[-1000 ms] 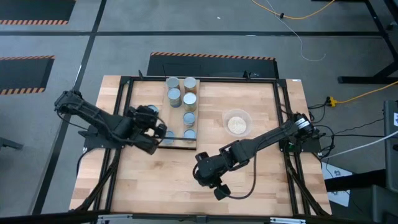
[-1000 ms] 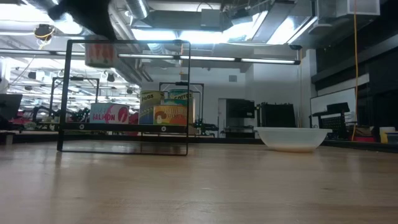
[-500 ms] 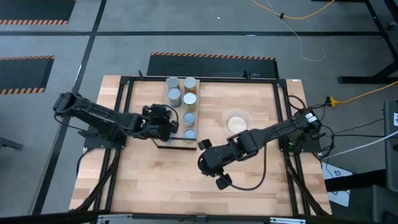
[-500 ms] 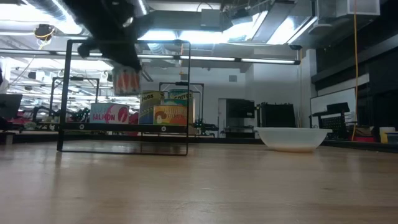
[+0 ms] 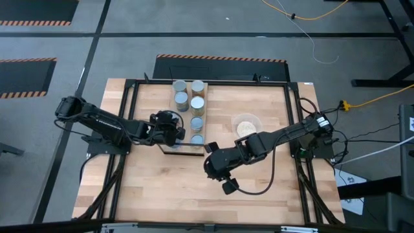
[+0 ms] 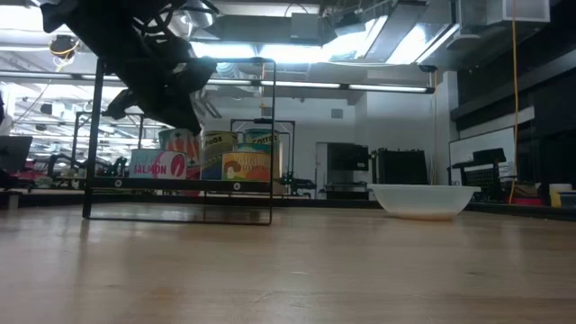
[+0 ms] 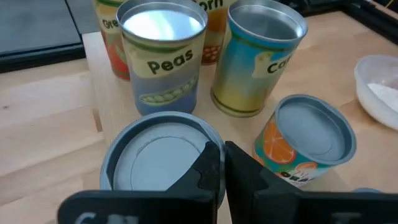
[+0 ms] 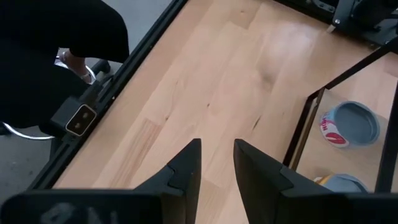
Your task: Pick and place cans onto a shelf
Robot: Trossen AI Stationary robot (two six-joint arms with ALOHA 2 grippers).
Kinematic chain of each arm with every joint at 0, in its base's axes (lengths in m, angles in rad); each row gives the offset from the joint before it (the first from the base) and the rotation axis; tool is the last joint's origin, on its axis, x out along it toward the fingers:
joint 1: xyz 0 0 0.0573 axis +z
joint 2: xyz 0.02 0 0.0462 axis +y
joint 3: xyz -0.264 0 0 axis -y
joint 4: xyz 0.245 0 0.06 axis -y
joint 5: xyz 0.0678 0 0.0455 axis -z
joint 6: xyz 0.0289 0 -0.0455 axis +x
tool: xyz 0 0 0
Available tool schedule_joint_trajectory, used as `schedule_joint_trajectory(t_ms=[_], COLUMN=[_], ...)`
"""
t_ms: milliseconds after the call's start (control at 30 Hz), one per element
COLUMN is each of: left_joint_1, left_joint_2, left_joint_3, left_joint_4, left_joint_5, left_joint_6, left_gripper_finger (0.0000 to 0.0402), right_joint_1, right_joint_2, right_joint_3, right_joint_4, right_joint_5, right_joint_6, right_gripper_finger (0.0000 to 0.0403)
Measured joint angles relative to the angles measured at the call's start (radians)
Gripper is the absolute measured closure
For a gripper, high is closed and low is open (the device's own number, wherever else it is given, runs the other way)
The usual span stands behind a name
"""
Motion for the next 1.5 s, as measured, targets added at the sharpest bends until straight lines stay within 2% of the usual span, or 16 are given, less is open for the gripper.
schedule_joint_trajectory(t_ms=[767,1300,1500], left_joint_1=[0.0,0.0,0.0], left_joint_2=[0.0,0.0,-0.003], left_joint_3=[-0.003,-0.003,0.013], left_joint_4=[0.0,0.0,-0.001], left_joint_5=[0.053,0.044,-0.003], left_joint_6=[0.001,0.002,0.143], left_gripper_finger=[0.0378,0.0326,0.0324], right_joint_1=[0.0,0.0,0.0], right_joint_2=[0.001,0.001,0.001], right_joint_3=[0.0,0.0,0.0], right_joint_4=[0.013,0.013,0.013], right_joint_5=[-0.001,-0.001,-0.001], right_joint_6=[0.003,0.003,0.003], right_gripper_finger=[0.0304,0.0304,0.0304])
